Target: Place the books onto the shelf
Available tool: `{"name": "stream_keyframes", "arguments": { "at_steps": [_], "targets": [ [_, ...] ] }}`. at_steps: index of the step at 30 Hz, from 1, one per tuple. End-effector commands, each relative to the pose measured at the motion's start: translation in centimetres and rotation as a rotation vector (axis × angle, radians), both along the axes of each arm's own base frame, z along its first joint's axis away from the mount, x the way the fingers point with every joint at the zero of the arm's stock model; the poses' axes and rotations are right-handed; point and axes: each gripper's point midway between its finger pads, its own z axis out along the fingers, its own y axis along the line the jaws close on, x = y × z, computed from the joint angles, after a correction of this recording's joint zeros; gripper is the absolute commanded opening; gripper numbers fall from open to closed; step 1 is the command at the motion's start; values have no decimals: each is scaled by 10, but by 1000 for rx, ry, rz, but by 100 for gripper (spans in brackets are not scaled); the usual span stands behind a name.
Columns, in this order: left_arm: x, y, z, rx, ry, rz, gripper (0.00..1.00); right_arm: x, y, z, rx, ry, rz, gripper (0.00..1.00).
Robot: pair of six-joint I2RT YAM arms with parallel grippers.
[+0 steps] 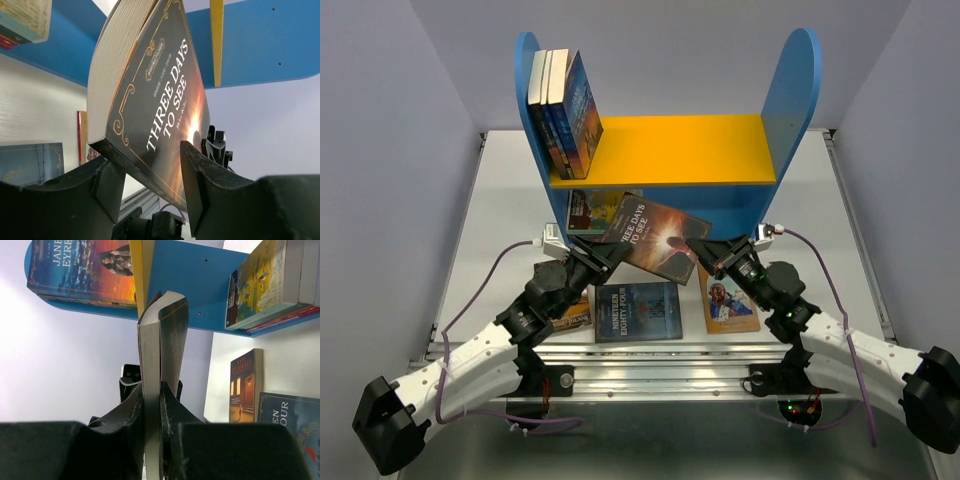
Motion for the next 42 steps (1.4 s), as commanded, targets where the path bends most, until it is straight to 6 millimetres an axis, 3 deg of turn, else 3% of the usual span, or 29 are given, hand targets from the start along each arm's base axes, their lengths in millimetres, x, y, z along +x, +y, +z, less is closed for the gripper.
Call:
{"name": "stream_keyframes", "arguments": {
  "at_steps": [1, 4, 9, 11, 14, 16, 20, 23, 24, 25, 27, 28, 31, 33, 36, 38, 40, 42],
  "targets": [
    [8, 7, 56, -84, -133, 61, 55, -13, 0, 41, 129, -89, 49, 1],
    [11, 9, 66, -74, -161, 78, 47, -14, 3, 35, 121, -71, 65, 1],
    [15, 4, 74, -40, -187, 70, 47, -14, 5, 29, 115, -53, 76, 1],
    [16, 3, 77, -43, -193, 71, 39, -14, 6, 26, 117, -41, 77, 1],
    [16, 2, 80, -49, -201, 70, 36, -14, 5, 20, 117, -28, 78, 1],
    [16, 2, 81, -51, -203, 72, 30, -15, 5, 18, 112, -22, 78, 1],
    [16, 5, 82, -52, -206, 81, 0, -14, 4, 13, 97, -17, 73, 1],
    [18, 10, 86, -7, -228, 106, 0, -14, 6, 6, 61, -4, 73, 1],
    [19, 12, 87, 13, -232, 116, 0, -13, 6, -5, 29, 23, 71, 5],
    [20, 15, 95, 42, -243, 126, 0, -14, 6, -7, 12, 25, 69, 26],
    [24, 23, 98, 151, -277, 160, 0, -14, 4, -20, -29, 62, 64, 46],
    [24, 26, 105, 192, -289, 165, 0, -14, 1, -20, -41, 50, 51, 66],
    [25, 36, 120, 309, -358, 190, 0, -15, -4, -31, -73, 79, 31, 96],
    [23, 41, 122, 360, -372, 192, 0, -17, -10, -31, -59, 85, 17, 100],
    [18, 51, 141, 432, -432, 201, 0, -18, -19, -54, -77, 150, -17, 100],
    [15, 51, 148, 454, -461, 191, 0, -18, -23, -57, -99, 145, -33, 100],
    [13, 52, 164, 459, -498, 186, 0, -17, -29, -72, -173, 175, -60, 100],
    [13, 52, 174, 500, -533, 180, 0, -14, -32, -70, -257, 162, -80, 100]
  ]
}}
